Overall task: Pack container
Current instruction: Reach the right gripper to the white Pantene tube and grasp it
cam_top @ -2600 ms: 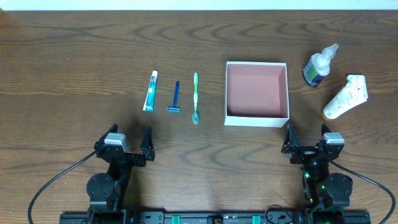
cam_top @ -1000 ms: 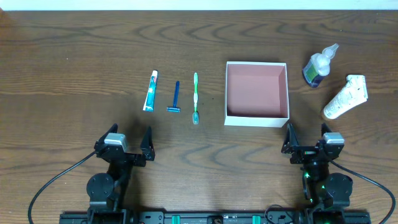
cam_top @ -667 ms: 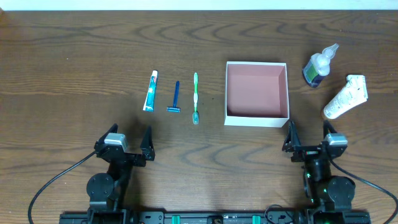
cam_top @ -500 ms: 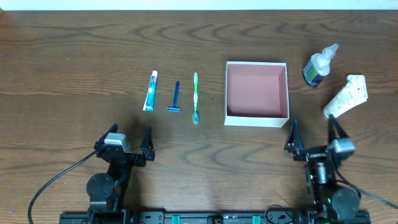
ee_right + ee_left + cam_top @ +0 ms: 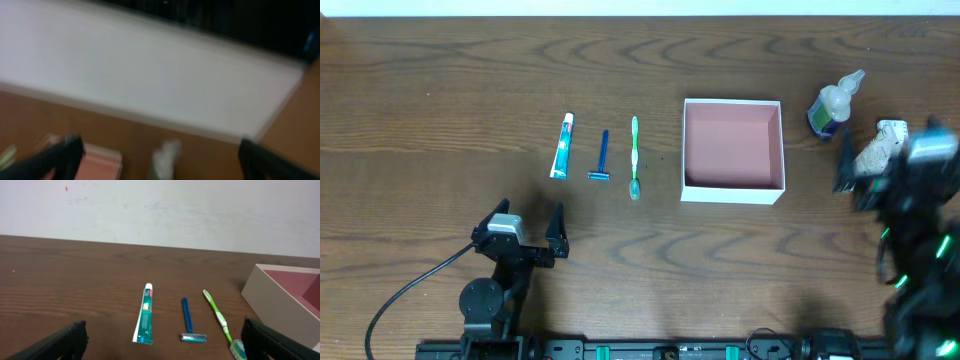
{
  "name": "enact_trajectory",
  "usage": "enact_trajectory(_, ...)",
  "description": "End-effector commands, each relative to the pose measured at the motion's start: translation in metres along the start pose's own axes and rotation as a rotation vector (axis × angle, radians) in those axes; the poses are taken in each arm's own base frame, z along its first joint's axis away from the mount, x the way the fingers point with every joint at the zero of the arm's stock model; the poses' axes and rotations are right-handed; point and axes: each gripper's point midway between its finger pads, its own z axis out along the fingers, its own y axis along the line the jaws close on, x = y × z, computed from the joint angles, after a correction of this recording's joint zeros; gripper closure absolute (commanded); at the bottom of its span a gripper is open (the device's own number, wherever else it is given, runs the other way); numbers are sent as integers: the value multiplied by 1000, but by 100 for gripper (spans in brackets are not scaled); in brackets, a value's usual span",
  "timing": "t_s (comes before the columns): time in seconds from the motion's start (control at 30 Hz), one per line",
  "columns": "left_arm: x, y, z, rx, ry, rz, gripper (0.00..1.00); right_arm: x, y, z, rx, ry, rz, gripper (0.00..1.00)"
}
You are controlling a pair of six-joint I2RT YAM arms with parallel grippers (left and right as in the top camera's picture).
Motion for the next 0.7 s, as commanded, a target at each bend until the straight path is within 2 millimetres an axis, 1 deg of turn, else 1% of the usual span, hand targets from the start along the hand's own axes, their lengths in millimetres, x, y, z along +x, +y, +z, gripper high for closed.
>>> enact_trajectory(0.0,16,1,1,3,44,-10,2,-16,-36,28,61,186,-45,1)
enact_trajectory(0.07,16,1,1,3,44,-10,2,-11,-51,42,56,332,-18,1)
enact_trajectory(0.1,16,1,1,3,43,-10,2,-5,-59,51,41,426,3,1)
enact_trajectory(0.13,16,1,1,3,43,-10,2,-1,-63,56,34,479,17,1)
enact_trajectory(0.23,16,1,1,3,44,-10,2,24,-79,76,16,679,68,1)
enact_trajectory(0.33,16,1,1,3,44,-10,2,56,-80,93,-16,826,96,1)
enact_trajectory(0.37,16,1,1,3,44,-10,2,69,-83,100,-10,870,97,1)
enact_trajectory(0.47,16,1,1,3,43,-10,2,96,-84,118,-21,944,105,1)
enact_trajectory(0.5,16,1,1,3,43,-10,2,108,-82,121,-34,983,112,1)
enact_trajectory(0.57,16,1,1,3,43,-10,2,125,-80,124,-47,1045,117,1)
enact_trajectory(0.67,16,1,1,3,43,-10,2,150,-81,124,-41,1146,109,1)
